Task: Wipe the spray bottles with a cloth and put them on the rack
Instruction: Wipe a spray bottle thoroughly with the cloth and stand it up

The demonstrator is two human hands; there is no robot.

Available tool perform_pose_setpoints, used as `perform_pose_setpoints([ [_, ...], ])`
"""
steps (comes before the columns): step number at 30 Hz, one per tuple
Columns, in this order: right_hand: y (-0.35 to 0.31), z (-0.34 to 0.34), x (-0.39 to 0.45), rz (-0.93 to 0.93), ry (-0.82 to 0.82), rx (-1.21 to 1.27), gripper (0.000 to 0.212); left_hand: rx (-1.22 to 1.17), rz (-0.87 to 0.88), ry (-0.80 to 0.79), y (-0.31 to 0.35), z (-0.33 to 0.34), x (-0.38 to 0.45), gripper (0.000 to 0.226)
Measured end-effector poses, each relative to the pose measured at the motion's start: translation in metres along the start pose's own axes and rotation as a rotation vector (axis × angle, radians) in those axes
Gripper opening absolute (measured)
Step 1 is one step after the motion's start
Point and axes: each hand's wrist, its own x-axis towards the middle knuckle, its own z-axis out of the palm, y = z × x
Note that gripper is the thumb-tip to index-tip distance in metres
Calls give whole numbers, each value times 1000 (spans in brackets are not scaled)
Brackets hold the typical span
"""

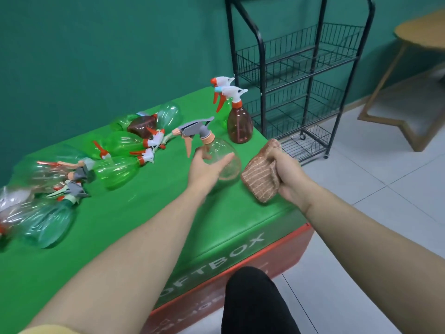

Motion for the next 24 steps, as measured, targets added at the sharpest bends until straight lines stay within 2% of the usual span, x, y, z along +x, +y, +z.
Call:
perform_pose_setpoints([
  [9, -21, -53, 26, 34, 49, 84, 19, 7, 52, -82, 31, 81, 44, 69],
  [16, -16, -59, 41, 98, 72, 35, 20, -3, 42, -30, 26, 106, 61, 63],
  [21, -12, -56, 47, 101, 62, 27, 21, 84, 25, 21, 24, 114, 68, 95],
  [24, -10, -55, 46, 100, 50, 25, 24, 98, 11, -4, 24, 111, 66, 103],
])
